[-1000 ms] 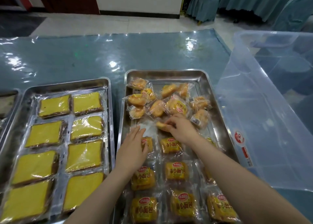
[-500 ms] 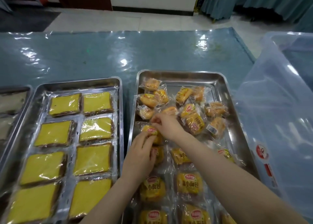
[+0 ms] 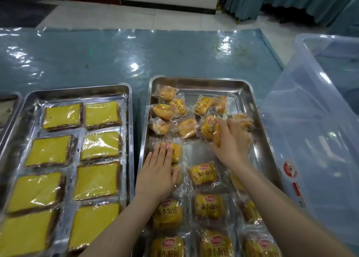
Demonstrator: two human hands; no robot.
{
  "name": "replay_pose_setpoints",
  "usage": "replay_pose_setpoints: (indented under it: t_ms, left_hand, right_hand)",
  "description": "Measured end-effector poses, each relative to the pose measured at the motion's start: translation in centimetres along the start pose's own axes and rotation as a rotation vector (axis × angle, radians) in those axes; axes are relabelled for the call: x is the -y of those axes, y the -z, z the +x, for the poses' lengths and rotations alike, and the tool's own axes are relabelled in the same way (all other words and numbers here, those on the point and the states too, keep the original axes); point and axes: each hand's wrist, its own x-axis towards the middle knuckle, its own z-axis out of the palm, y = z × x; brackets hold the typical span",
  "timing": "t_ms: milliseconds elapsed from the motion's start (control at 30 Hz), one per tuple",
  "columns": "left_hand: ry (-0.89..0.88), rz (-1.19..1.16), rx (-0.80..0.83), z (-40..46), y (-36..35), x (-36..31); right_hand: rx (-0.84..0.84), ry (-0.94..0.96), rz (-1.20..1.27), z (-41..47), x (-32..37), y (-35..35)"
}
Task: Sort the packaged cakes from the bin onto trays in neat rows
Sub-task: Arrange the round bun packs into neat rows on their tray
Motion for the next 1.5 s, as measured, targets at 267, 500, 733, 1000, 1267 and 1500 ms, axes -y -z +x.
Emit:
replay_pose_setpoints:
  t_ms: [267,500,733,1000,1267,1500]
  left_hand:
    - [0.009,0.008,-0.003,0.1,-0.3,0.0]
    - [0.008,0.026,-0.006,0.1,-0.5,0.1]
    - [0.004,0.031,-0.011,0.2,-0.5,0.0]
    - [0.003,0.031,-0.002,0.1,-0.5,0.0]
    - [0.003,0.035,0.012,0.1,-0.1,-0.2]
    - [-0.003,0.038,-0.004,0.0,-0.1,-0.2]
  right_hand:
    - [0.083,0.003,-0.055,2.3,0.6,1.1]
    - [0.068,-0.009,0.162,1.6,2.7,1.0]
    - [0.071,-0.056,0.126,-2.0,2.4,-2.1]
    - [0.342,0.326,-0.199,-5.3,1.3,-4.7]
    - [0.377,0.225,-0.263,-5.1,2.3,-4.3]
    - [0.295,0.231,-0.118,-5.1,2.5,-2.7]
